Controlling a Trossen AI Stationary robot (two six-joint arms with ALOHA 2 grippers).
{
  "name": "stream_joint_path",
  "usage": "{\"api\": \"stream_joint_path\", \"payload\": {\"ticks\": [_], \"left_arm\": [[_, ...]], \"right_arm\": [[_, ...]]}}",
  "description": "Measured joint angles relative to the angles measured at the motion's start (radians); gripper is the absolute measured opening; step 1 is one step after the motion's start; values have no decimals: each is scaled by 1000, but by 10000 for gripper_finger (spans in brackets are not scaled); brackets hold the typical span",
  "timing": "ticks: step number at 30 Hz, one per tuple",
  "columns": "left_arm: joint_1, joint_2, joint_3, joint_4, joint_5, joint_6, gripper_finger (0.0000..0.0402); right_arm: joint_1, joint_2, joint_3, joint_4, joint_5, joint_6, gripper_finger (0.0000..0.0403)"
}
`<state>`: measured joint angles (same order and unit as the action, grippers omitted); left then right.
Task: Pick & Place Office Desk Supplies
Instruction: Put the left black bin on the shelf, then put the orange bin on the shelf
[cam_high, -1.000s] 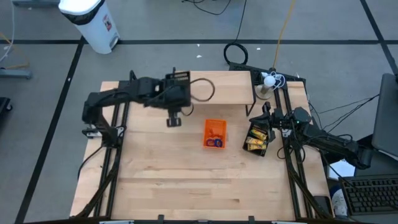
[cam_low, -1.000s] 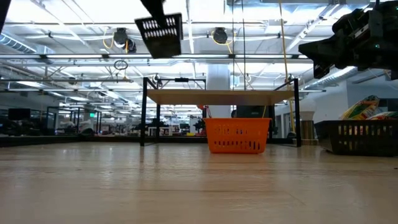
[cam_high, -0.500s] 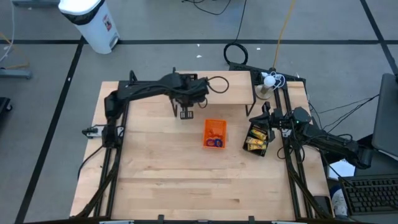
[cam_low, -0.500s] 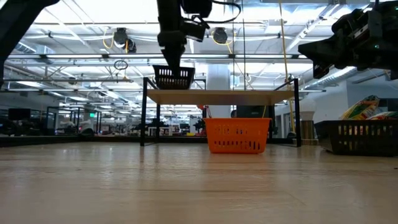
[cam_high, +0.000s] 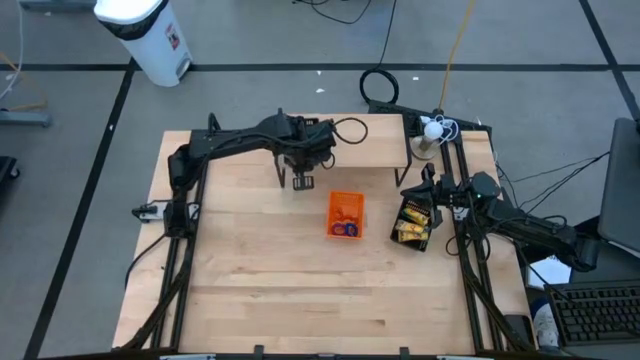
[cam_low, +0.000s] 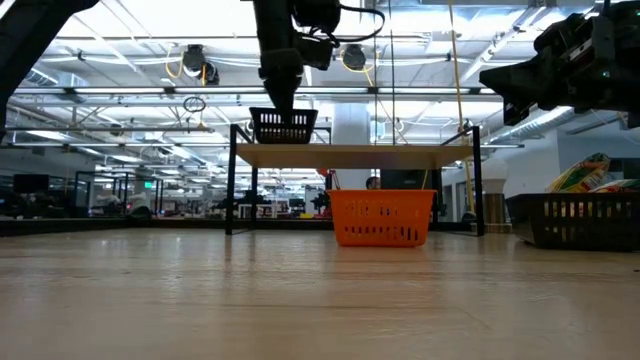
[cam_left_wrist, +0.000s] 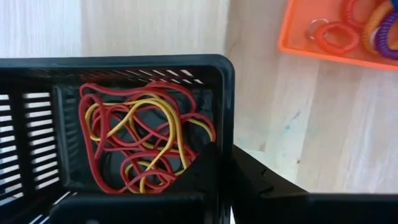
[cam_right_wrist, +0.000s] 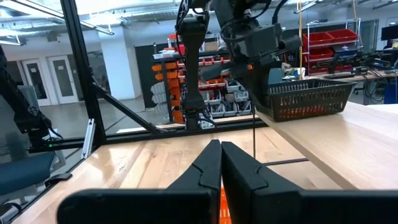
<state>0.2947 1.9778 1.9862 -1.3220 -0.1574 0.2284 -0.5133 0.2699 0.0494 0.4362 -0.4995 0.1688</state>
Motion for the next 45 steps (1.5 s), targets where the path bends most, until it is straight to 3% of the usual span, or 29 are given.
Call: {"api": "stream_joint_path", "payload": {"ticks": [6,12,18,26,30,33,37,39,41,43,45], "left_arm": [[-1,0,0,-36,-3,2,64],[-2,0,0,-34,-15,-14,128],[-18,-34,0,-42,-108,-20,198],[-101,-235,0,-146,-118,-21,258],[-140,-434,-66,-103,-35,-3,257],[-140,-641,-251,111,84,-16,242],[-88,-952,-668,432,106,-131,198],[-58,-1110,-917,628,128,-212,163],[-45,-1236,-1141,855,228,-265,119],[-51,-1328,-1326,1120,327,-324,67],[-67,-1393,-1472,1357,351,-359,19]], "right_arm": [[0,0,0,0,0,2,1],[0,0,0,0,0,2,1],[0,0,0,0,0,3,1],[0,0,0,-8,0,-15,1],[0,0,0,-8,0,-15,2],[0,0,0,-8,0,-16,1],[0,0,0,-7,0,-5,1],[0,0,0,-8,0,1,2],[3,0,0,-8,0,2,2],[11,0,0,-16,0,2,1],[23,0,0,-21,0,2,1]]}}
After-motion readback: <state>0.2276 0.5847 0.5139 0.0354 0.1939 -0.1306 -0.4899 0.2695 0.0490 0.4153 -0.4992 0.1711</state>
